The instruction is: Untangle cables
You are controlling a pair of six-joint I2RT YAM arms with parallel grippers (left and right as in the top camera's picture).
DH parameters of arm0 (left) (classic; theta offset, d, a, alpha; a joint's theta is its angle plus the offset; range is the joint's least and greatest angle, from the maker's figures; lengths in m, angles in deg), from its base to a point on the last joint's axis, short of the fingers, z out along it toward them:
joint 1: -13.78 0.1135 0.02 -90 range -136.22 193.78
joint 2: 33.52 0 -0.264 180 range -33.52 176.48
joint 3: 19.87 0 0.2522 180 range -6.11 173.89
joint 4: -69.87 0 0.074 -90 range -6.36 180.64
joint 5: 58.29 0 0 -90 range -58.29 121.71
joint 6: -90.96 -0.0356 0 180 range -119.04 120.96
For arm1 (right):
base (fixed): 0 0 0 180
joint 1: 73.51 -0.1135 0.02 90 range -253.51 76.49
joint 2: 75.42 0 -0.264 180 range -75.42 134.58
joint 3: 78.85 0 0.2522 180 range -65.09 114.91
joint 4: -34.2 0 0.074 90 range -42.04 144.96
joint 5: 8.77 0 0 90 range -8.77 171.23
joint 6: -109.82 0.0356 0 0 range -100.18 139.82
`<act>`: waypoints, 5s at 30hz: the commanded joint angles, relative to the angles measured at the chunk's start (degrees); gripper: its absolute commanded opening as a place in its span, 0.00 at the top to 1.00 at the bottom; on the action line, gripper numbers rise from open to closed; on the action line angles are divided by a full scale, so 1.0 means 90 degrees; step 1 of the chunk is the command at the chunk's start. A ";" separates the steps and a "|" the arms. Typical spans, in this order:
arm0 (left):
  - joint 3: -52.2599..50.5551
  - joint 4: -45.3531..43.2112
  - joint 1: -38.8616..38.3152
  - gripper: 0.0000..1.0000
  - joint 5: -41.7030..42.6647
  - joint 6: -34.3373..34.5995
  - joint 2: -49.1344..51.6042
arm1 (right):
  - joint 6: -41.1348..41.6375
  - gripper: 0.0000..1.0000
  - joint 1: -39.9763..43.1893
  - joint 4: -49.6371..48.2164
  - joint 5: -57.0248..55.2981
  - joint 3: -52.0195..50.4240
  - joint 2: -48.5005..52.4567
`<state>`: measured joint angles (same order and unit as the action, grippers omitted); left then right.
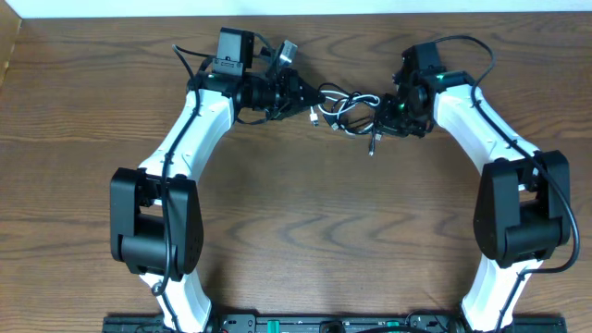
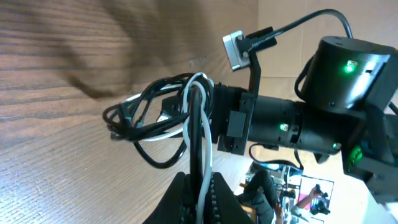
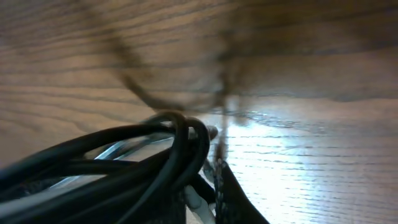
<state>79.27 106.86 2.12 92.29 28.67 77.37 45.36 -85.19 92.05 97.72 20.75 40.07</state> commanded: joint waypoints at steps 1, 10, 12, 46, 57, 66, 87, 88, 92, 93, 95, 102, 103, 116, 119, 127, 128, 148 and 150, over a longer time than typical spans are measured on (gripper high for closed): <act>0.0012 0.0129 0.0119 0.93 -0.0185 -0.0296 0.0002 | -0.0359 0.91 0.0126 0.0053 -0.0384 -0.0070 -0.0002; 0.0007 0.1467 -0.0510 0.84 -0.3410 -0.0556 0.0002 | -0.0510 0.87 0.0109 0.0644 -0.0741 -0.0087 -0.0002; 0.0007 0.1651 -0.0721 0.74 -0.3997 -0.0556 0.0002 | -0.0510 0.87 0.0109 0.0816 -0.0942 -0.0087 -0.0002; 0.0007 0.1027 -0.1367 0.43 -0.5241 0.0078 0.0007 | -0.2375 0.79 -0.0231 0.0534 -0.0381 -0.0066 0.0862; 0.0007 0.0474 -0.1285 0.43 -0.4794 0.0338 0.0007 | -0.2963 0.99 -0.0313 0.0770 0.0571 -0.0053 0.0148; 0.0007 0.0566 -0.1226 0.43 -0.4755 0.0338 0.0007 | -0.2975 0.46 -0.0403 0.0692 0.0653 -0.0053 -0.1440; 0.0007 -0.0199 -0.1965 0.58 -0.6545 0.0979 0.1154 | -0.1078 0.44 0.0335 0.0627 -0.0420 -0.0058 -0.1438; 0.0007 -0.0211 -0.1965 0.58 -0.6543 0.0979 0.1180 | -0.1078 0.44 0.0335 0.0627 -0.0420 -0.0058 -0.1438; 0.0007 -0.0216 -0.1994 0.61 -0.6489 0.0848 0.1224 | -0.1078 0.43 0.0333 0.0627 -0.0464 -0.0058 -0.1438; 0.0007 -0.0253 -0.1994 0.61 -0.6336 0.0580 0.1226 | -0.1078 0.42 0.0335 0.0627 -0.0466 -0.0061 -0.1438; 0.0007 -0.0338 -0.1994 0.61 -0.5955 0.0000 0.1229 | -0.1078 0.42 0.0335 0.0627 -0.0481 -0.0063 -0.1438; 0.0007 -0.0364 -0.1994 0.61 -0.5945 -0.0245 0.1462 | -0.1081 0.41 0.0335 0.0627 -0.0491 -0.0063 -0.1438; 0.0007 -0.0374 -0.1994 0.61 -0.5945 -0.0243 0.1511 | -0.1078 0.41 0.0335 0.0627 -0.0491 -0.0063 -0.1438; 0.0002 -0.0328 -0.2040 0.67 -0.5955 -0.0289 0.1797 | -0.1081 0.39 0.0289 0.0629 -0.0559 -0.0066 -0.1435; 0.0002 -0.0068 -0.2096 0.73 -0.6885 -0.0100 0.2130 | -0.1081 0.37 0.0294 0.0661 -0.0559 -0.0087 -0.1435; 0.0005 0.0066 -0.2089 0.93 -0.6215 0.0019 0.1834 | -0.1044 0.32 0.0245 0.0588 -0.0554 -0.0398 -0.1423; 0.0005 0.0112 -0.2069 0.93 -0.5994 0.0017 0.1705 | -0.1022 0.32 0.0245 0.0556 -0.0551 -0.0437 -0.1423; 0.0005 -0.0100 -0.0925 0.93 -0.1870 0.0019 0.0182 | -0.0797 0.38 0.0061 -0.0335 0.0729 -0.1001 -0.0709; 0.0005 -0.0287 -0.0828 0.93 -0.1494 0.0243 0.0165 | -0.0799 0.39 0.0049 -0.0359 0.0709 -0.1003 -0.0639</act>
<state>79.25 105.50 -6.86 71.77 28.60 79.73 37.44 -84.36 88.99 103.43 11.99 33.18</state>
